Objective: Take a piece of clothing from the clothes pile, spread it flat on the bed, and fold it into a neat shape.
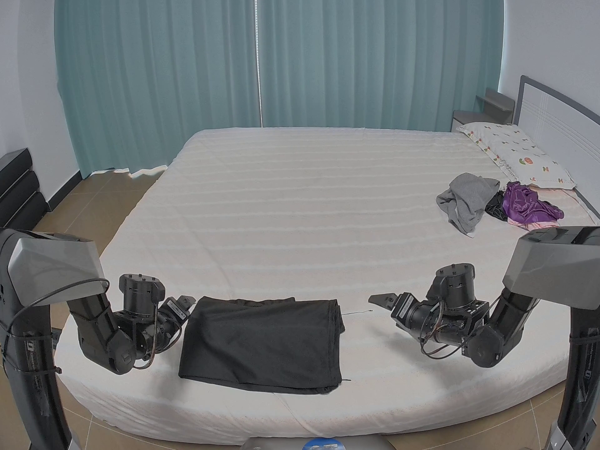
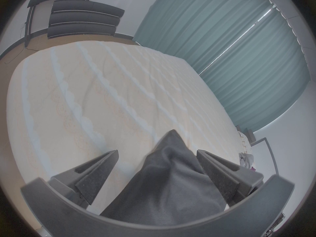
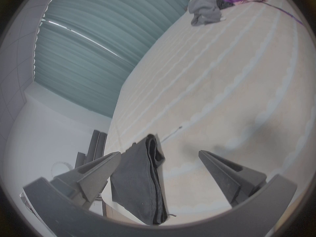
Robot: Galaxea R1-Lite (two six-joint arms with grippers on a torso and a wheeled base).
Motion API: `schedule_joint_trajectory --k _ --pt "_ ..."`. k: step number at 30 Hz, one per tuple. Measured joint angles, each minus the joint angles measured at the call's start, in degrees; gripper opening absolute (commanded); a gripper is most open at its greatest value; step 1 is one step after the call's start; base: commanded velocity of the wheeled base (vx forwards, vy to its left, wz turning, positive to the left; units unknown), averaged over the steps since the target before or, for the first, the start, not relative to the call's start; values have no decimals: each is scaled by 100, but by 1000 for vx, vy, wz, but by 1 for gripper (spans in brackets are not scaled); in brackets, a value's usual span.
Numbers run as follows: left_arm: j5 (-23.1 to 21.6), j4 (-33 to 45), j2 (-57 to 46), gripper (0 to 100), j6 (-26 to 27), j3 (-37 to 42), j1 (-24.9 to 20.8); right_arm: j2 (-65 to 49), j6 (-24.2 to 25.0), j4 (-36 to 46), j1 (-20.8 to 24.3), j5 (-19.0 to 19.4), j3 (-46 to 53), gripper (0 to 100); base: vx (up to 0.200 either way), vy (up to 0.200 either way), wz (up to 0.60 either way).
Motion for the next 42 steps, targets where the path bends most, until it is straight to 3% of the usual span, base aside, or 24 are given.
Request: schedule_joint_trajectory --k 17,23,35,42 --pt "33 -35 -1271 100 290 378 37 -2242 -375 33 -603 -375 945 100 0 0 0" --pt "258 -40 -2071 100 601 607 17 -3093 -663 -10 -711 -711 1603 100 0 0 0" --pt "923 0 -3866 100 1291 1003 -83 -5114 -1991 30 -1193 -907 2566 100 0 0 0" --pt "1462 34 -4954 100 2148 1296 -245 -6511 -2721 315 -1442 -862 3191 100 0 0 0"
